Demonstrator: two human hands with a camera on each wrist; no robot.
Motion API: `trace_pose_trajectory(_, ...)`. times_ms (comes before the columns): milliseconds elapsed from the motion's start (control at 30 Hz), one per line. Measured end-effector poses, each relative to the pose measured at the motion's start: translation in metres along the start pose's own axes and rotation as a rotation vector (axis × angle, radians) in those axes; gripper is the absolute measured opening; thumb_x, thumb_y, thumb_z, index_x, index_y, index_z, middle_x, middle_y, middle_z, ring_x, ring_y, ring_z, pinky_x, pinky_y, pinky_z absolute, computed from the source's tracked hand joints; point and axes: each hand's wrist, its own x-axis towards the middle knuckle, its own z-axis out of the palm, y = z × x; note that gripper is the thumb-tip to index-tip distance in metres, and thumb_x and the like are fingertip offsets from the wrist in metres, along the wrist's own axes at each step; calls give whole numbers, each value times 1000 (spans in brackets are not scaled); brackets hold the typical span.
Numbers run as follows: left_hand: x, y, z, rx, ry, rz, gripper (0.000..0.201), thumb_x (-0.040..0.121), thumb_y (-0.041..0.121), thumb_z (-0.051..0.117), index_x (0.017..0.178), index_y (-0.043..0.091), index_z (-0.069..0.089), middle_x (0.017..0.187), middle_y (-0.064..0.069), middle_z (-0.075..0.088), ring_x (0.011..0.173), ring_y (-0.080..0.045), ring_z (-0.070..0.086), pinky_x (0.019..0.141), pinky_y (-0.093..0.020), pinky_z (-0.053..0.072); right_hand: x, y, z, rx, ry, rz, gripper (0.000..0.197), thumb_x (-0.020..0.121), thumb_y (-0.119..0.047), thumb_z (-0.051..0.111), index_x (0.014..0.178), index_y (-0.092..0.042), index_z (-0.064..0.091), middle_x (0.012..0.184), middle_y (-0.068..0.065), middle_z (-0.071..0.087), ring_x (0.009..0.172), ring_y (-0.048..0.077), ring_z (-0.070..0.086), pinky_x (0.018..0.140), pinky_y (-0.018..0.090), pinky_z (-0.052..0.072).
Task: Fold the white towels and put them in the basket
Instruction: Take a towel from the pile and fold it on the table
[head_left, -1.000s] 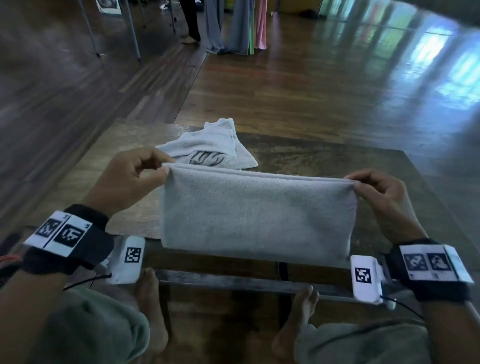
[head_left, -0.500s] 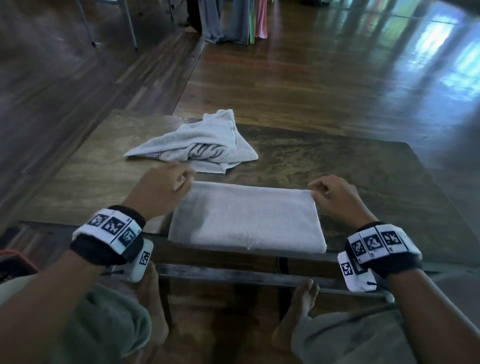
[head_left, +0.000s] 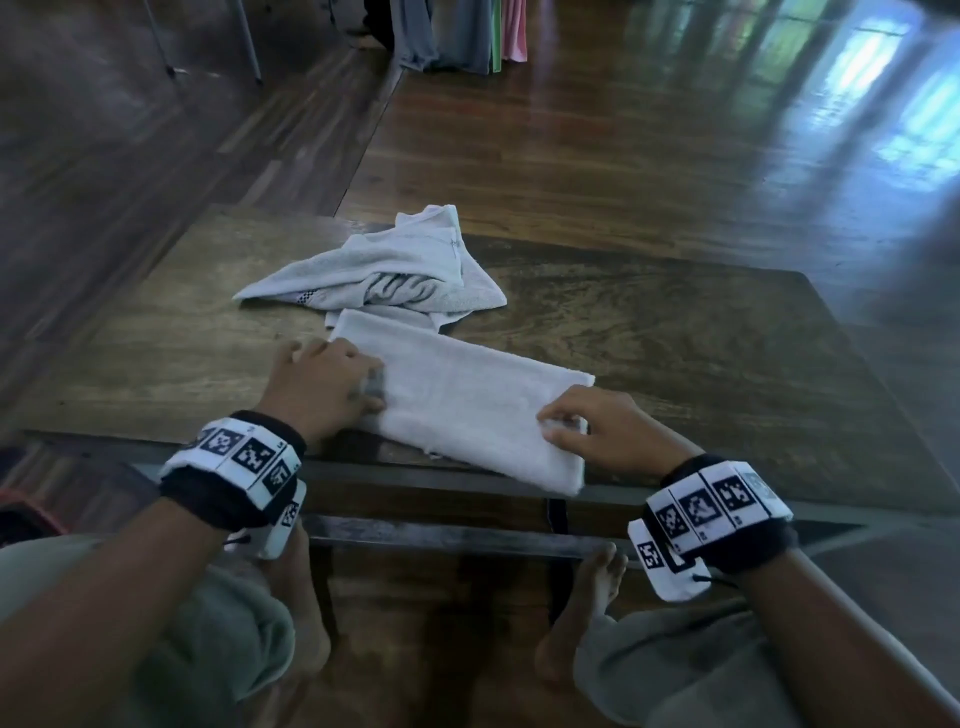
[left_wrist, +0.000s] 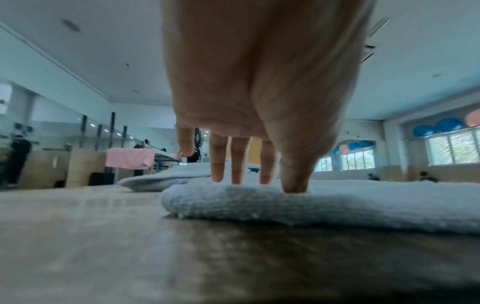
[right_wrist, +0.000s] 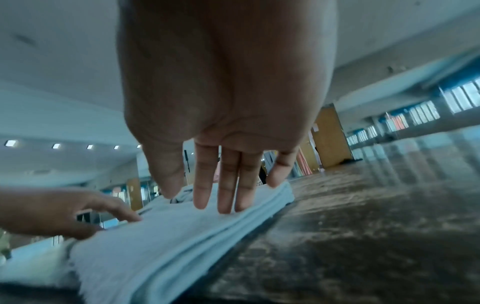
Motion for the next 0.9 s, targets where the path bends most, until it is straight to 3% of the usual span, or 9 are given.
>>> trace_pose_trajectory(67, 3, -8, -5, 45, 45, -92, 34, 86, 47, 51, 117, 34, 55, 129, 1, 52, 124, -26, 40, 107, -45, 19, 4, 0, -1, 57, 45, 10, 27, 92, -40, 50, 115, -30, 61, 114, -13, 58, 107, 4, 51, 105, 39, 29)
trace_pose_trajectory(133, 0, -2, -6, 41, 90, -94, 30, 87, 40, 49, 115, 31, 56, 127, 1, 53, 122, -25, 41, 107, -45, 18, 9, 3, -4, -6, 118, 64, 26, 93, -39, 48, 114, -31, 60, 120, -12, 57, 117, 7, 46, 100, 35, 20)
trace_pose_trajectory(267, -19, 46, -5, -156, 67, 179, 30, 92, 37, 44, 115, 27, 60, 122, 4, 58, 116, -18, 47, 107, -42, 20, 22, 13, -8, -121, 174, 199, 28, 94, -35, 43, 114, -28, 61, 125, -6, 55, 122, 14, 43, 98, 39, 21)
trace_pose_trajectory(367, -36, 83, 8, -283, 48, 397, 28, 87, 42, 55, 112, 31, 62, 117, 10, 58, 112, -12, 48, 99, -34, 27, 29, 18, -8, -170, 115, 245, 31, 96, -32, 41, 118, -26, 61, 126, -1, 53, 122, 19, 42, 101, 43, 22)
trace_pose_trajectory(500, -37, 118, 26, -278, 111, 452, 37, 79, 46, 64, 110, 25, 63, 115, 5, 58, 110, -16, 47, 94, -33, 34, 35, 18, -9, -211, 110, 258, 30, 95, -30, 43, 115, -27, 66, 123, 2, 54, 122, 22, 42, 100, 45, 23)
trace_pose_trajectory(700, -38, 134, 33, -103, 208, 489, 46, 58, 51, 77, 86, 18, 62, 86, -1, 62, 81, -23, 59, 73, -38, 46, 38, 22, -5, -197, 159, 265, 24, 91, -32, 51, 106, -25, 68, 116, -1, 58, 117, 20, 47, 99, 43, 24)
trace_pose_trajectory(800, -39, 137, 34, -115, 280, 526, 36, 61, 46, 76, 82, 20, 63, 80, 2, 64, 75, -21, 61, 74, -37, 48, 35, 23, -7, -81, 190, 279, 15, 85, -30, 57, 96, -22, 64, 100, -6, 61, 101, 15, 53, 94, 37, 26)
trace_pose_trajectory(900, -44, 142, 32, -185, 355, 578, 21, 68, 43, 69, 76, 24, 64, 75, 9, 64, 72, -16, 60, 76, -35, 45, 27, 22, -17, 152, 197, 292, 8, 80, -25, 62, 86, -20, 61, 83, -9, 60, 85, 13, 56, 82, 27, 40)
